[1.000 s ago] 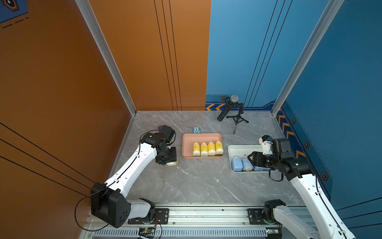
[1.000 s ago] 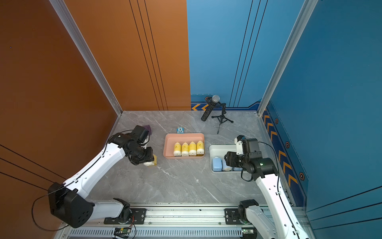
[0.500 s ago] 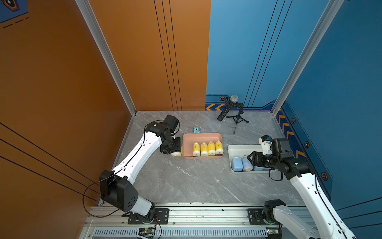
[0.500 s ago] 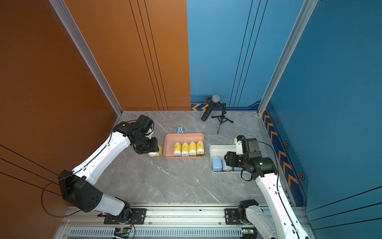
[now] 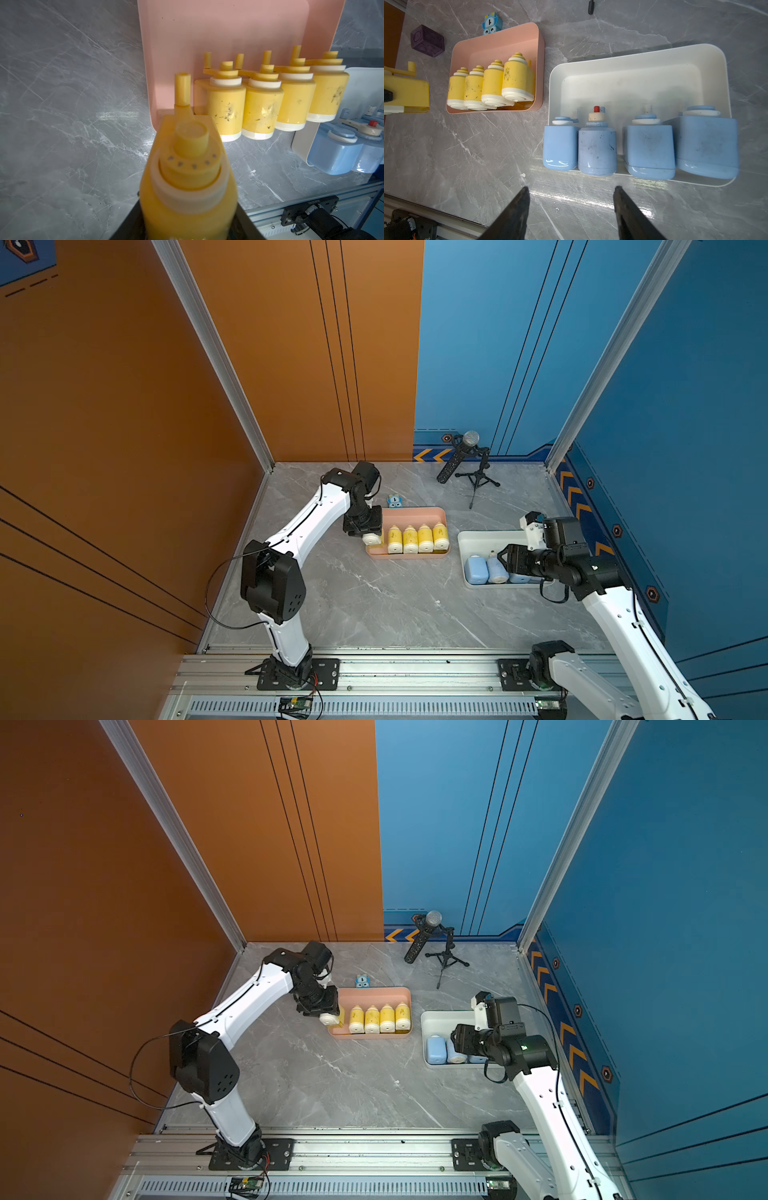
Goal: Place the pencil sharpeners by color into the storage box
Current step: Place the pencil sharpener in the storage box.
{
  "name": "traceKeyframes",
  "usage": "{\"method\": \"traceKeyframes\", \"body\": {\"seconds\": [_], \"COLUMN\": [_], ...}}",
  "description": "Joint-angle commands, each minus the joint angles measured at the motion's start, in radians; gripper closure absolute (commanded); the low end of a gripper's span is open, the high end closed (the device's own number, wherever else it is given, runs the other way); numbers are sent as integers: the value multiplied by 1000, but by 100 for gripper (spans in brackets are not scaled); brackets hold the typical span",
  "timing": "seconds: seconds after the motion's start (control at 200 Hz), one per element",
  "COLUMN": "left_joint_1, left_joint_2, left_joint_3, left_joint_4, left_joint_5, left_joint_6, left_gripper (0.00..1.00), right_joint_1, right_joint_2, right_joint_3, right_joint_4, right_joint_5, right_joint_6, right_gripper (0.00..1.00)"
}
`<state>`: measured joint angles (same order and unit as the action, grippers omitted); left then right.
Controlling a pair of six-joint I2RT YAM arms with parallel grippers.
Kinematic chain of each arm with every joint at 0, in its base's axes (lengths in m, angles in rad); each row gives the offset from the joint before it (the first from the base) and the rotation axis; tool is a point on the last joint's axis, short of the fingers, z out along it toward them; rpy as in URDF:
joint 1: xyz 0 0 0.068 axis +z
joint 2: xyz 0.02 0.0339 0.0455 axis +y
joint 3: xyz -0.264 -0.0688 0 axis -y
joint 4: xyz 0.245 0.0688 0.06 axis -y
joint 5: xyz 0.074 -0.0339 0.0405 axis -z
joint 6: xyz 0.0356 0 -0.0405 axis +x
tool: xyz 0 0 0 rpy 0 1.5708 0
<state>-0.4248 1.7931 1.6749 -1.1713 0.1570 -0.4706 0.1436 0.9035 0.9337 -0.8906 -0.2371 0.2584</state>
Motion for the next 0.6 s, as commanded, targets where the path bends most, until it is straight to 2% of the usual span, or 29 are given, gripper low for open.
{"method": "traceKeyframes", "body": {"seconds": [0.0, 0.595], "left_joint_1": [-9, -11], "left_joint_2": [25, 131], "left_joint_3": [47, 81], "left_joint_4": [-18, -17], "left_joint_5": [23, -39], "left_joint_6": [7, 6], "left_gripper": [67, 67], "right_joint_1": [-9, -9], "right_joint_2": [-4, -6], "right_joint_3": [13, 10], "right_joint_4": [-36, -39], "right_joint_5": [-14, -15], "right_joint_6": [-10, -8], "right_gripper": [35, 35]}}
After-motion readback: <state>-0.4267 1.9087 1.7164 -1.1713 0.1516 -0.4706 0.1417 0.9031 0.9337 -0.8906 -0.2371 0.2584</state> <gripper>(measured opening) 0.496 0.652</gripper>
